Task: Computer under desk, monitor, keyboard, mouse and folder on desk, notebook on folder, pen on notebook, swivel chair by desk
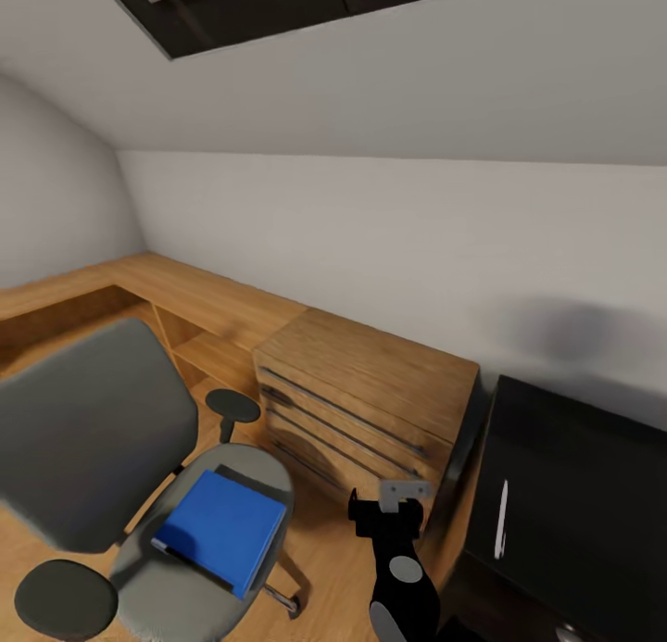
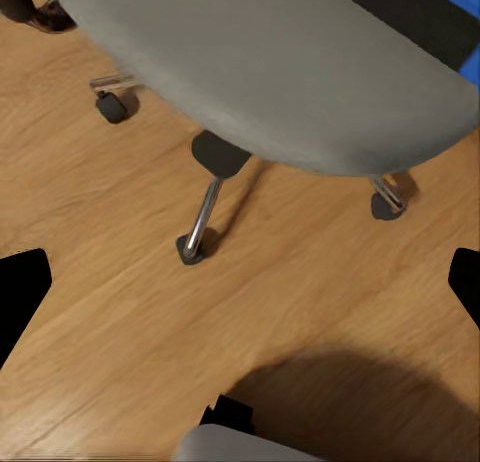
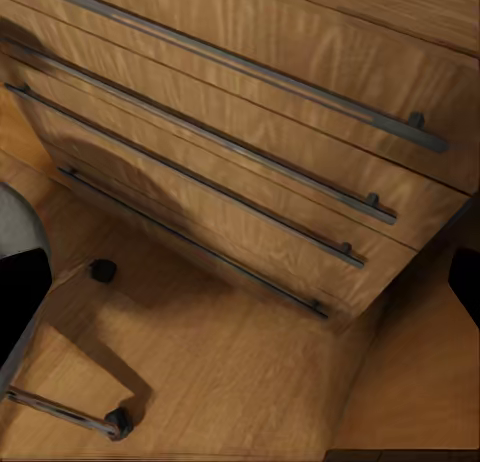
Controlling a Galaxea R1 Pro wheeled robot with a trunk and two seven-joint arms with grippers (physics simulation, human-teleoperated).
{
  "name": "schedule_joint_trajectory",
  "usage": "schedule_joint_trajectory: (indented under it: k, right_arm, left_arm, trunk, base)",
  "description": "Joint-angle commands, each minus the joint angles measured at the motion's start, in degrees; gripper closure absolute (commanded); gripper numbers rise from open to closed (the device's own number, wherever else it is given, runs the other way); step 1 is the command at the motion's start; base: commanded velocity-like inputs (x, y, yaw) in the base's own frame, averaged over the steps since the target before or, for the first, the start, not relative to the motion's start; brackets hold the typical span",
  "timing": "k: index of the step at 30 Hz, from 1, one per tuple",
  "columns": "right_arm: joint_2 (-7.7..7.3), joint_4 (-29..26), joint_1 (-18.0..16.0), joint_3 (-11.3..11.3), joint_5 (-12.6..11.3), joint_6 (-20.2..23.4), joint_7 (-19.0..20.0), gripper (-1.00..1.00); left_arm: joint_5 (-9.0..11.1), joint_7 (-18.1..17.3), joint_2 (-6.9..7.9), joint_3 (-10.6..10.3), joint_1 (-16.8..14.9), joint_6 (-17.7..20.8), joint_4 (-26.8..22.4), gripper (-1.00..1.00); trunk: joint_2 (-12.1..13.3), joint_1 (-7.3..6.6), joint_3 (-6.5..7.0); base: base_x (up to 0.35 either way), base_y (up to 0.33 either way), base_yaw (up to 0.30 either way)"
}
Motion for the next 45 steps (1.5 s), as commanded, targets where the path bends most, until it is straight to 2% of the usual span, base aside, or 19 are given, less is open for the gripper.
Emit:
schedule_joint_trajectory:
  k: [1, 15, 18, 22, 24, 27, 34, 38, 45]
  right_arm:
    - [-0.02, 0.0, -0.05, 0.1, -0.32, 0.25, -0.43, -1.0]
    - [-0.03, 0.12, -0.05, 0.17, -0.32, 0.25, -0.42, -1.0]
    - [-0.08, -0.03, -0.05, 0.95, -0.32, 0.28, -0.36, -1.0]
    - [1.23, 1.27, 1.25, 2.24, 0.9, -1.04, 0.93, -1.0]
    - [1.41, 1.92, 1.9, 2.88, 1.49, -1.69, 1.58, -1.0]
    - [0.74, 2.88, 2.87, 3.84, 2.4, -2.66, 2.54, -1.0]
    - [-1.43, 5.14, 5.14, 5.05, 4.14, -4.9, 4.79, -1.0]
    - [-1.51, 6.43, 5.74, 6.06, 4.54, -6.19, 6.07, -1.0]
    - [-1.74, 8.68, 5.75, 5.82, 6.58, -8.44, 8.32, -1.0]
  left_arm:
    - [0.42, 0.4, 0.07, -0.19, -0.01, 0.01, -0.1, -1.0]
    - [0.42, 0.6, 0.15, -0.05, -0.01, -0.16, -0.1, -1.0]
    - [0.36, 0.68, 0.15, -0.02, -0.01, -0.17, -0.1, -1.0]
    - [0.21, 0.7, -1.15, 0.39, 1.29, -1.46, -0.49, -1.0]
    - [0.21, 0.7, -1.8, 0.38, 1.93, -2.1, -0.48, -1.0]
    - [0.24, 0.71, -2.58, 0.41, 2.06, -2.73, -0.47, -1.0]
    - [0.18, 0.75, -2.82, 0.43, 1.94, -3.48, -0.47, -1.0]
    - [0.16, 0.75, -2.84, 0.45, 1.93, -3.57, -0.46, -1.0]
    - [0.16, 0.77, -2.84, 0.51, 1.93, -3.64, -0.46, -1.0]
  trunk:
    - [-0.04, 0.0, -0.1]
    - [-0.04, 0.0, -0.8]
    - [-0.04, 0.0, -0.91]
    - [-0.04, 0.0, -0.91]
    - [-0.04, 0.0, -0.91]
    - [-0.04, 0.0, -0.91]
    - [-0.04, 0.0, -0.91]
    - [-0.04, 0.0, -0.91]
    - [-0.04, 0.0, -0.91]
  base:
    - [0.0, 0.0, 0.249]
    - [0.0, 0.0, 0.246]
    - [0.0, 0.0, 0.11]
    - [0.0, 0.0, 0.0]
    - [0.0, 0.0, 0.0]
    - [0.0, 0.0, 0.0]
    - [0.0, 0.0, 0.0]
    - [0.0, 0.0, 0.0]
    - [0.0, 0.0, 0.0]
